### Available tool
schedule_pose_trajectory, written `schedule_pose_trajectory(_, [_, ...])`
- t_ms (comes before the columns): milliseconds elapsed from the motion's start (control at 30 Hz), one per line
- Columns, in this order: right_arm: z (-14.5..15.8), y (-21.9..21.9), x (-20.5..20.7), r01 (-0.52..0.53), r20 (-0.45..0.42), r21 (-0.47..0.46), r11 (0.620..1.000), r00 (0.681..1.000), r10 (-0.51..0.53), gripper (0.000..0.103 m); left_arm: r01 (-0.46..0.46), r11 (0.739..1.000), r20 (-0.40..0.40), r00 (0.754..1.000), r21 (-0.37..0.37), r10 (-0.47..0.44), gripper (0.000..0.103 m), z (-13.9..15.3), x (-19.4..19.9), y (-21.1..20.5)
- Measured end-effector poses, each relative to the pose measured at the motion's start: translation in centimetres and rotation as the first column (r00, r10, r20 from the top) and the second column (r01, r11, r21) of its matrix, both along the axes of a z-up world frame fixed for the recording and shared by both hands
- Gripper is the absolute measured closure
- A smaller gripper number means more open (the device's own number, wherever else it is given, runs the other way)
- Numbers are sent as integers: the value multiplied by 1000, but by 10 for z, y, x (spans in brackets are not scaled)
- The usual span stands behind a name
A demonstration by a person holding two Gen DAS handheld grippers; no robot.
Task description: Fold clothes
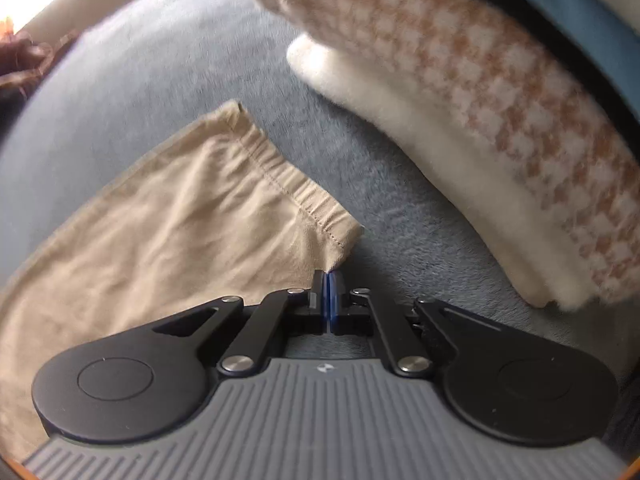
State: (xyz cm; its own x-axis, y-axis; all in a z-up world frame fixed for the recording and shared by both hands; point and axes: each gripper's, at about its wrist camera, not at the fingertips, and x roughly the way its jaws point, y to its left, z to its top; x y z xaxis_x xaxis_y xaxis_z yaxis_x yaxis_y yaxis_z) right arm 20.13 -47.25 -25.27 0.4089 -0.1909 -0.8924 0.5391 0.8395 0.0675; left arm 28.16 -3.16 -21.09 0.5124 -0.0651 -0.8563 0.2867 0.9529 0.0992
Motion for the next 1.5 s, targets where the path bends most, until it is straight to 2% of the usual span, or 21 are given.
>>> schedule_pose_trajectory(100, [-10, 0, 7, -33, -73, -105, 994, 997, 25, 103, 2, 1000, -1, 1000, -2, -2, 55, 0, 0, 0])
schedule_pose_trajectory(267, [9, -6, -12, -35, -66, -125, 992, 997, 27, 101, 6, 1000, 3, 1000, -4, -6, 54, -1, 0, 1])
schedule_pose_trajectory(333, [26, 17, -16, -142, -26, -178, 974, 990, 139, 100, 3, 1000, 4, 1000, -2, -3, 54, -1, 0, 0])
schedule_pose_trajectory(367, [33, 29, -16, -202, 6, -192, 960, 978, 207, 100, 2, 1000, 3, 1000, 0, -2, 54, -1, 0, 0])
schedule_pose_trajectory(433, [35, 54, -6, -346, 51, -205, 916, 930, 363, 100, -1, 1000, -3, 1000, 4, 1, 54, -1, 1, -1])
schedule_pose_trajectory(533, [15, 86, 18, -527, 63, -179, 831, 836, 544, 101, 1, 1000, -13, 1000, 12, -1, 54, -1, 3, -3])
schedule_pose_trajectory(567, [4, 90, 22, -559, 50, -174, 811, 817, 574, 102, 2, 1000, -15, 1000, 13, -2, 54, -1, 4, -3])
schedule_pose_trajectory(600, [-6, 88, 22, -566, 8, -184, 803, 816, 577, 101, 3, 1000, -17, 1000, 13, -3, 54, -1, 4, -4])
schedule_pose_trajectory(633, [-20, 79, 24, -536, -50, -212, 817, 841, 538, 101, 6, 1000, -19, 1000, 15, -5, 54, -1, 5, -4])
schedule_pose_trajectory(700, [-22, 48, 15, -414, -43, -252, 875, 908, 417, 101, 13, 1000, -27, 1000, 24, -12, 54, 0, 5, -6])
schedule_pose_trajectory(733, [-18, 40, 14, -371, -88, -322, 871, 928, 363, 101, 15, 999, -31, 999, 28, -14, 54, 0, 6, -7])
schedule_pose_trajectory(833, [-5, 34, 7, -352, -94, -410, 841, 934, 345, 98, 9, 999, -45, 999, 37, -7, 53, 0, 9, -9])
schedule_pose_trajectory(900, [2, 52, 8, -429, -37, -412, 804, 889, 456, 98, 6, 999, -51, 999, 54, -3, 52, 0, 10, -11])
schedule_pose_trajectory(967, [6, 71, 11, -513, 21, -404, 758, 823, 568, 99, -4, 997, -54, 999, 76, 8, 45, -1, 11, -13])
schedule_pose_trajectory(1033, [-7, 77, 26, -567, 36, -379, 731, 780, 624, 99, -34, 996, -56, 998, 88, 39, 39, -2, 12, -14])
schedule_pose_trajectory(1133, [-35, 45, 55, -451, -55, -420, 788, 879, 474, 99, -84, 992, -60, 994, 90, 89, 31, -3, 14, -12])
schedule_pose_trajectory(1167, [-32, 36, 61, -406, -37, -438, 802, 899, 435, 97, -95, 991, -61, 993, 91, 101, 28, -4, 15, -12])
schedule_pose_trajectory(1300, [-9, 55, 72, -468, 70, -443, 765, 832, 550, 96, -136, 985, -63, 988, 103, 143, 23, -4, 17, -12])
schedule_pose_trajectory(1367, [-12, 66, 83, -548, 84, -397, 736, 777, 624, 97, -153, 982, -67, 985, 113, 161, 23, -4, 19, -15])
schedule_pose_trajectory(1433, [-28, 52, 104, -531, 35, -359, 768, 815, 579, 97, -125, 986, -97, 986, 107, 135, 21, -2, 26, -12])
schedule_pose_trajectory(1500, [-26, 30, 116, -429, 17, -331, 841, 888, 460, 97, -92, 991, -129, 986, 98, 104, 19, 1, 32, -9])
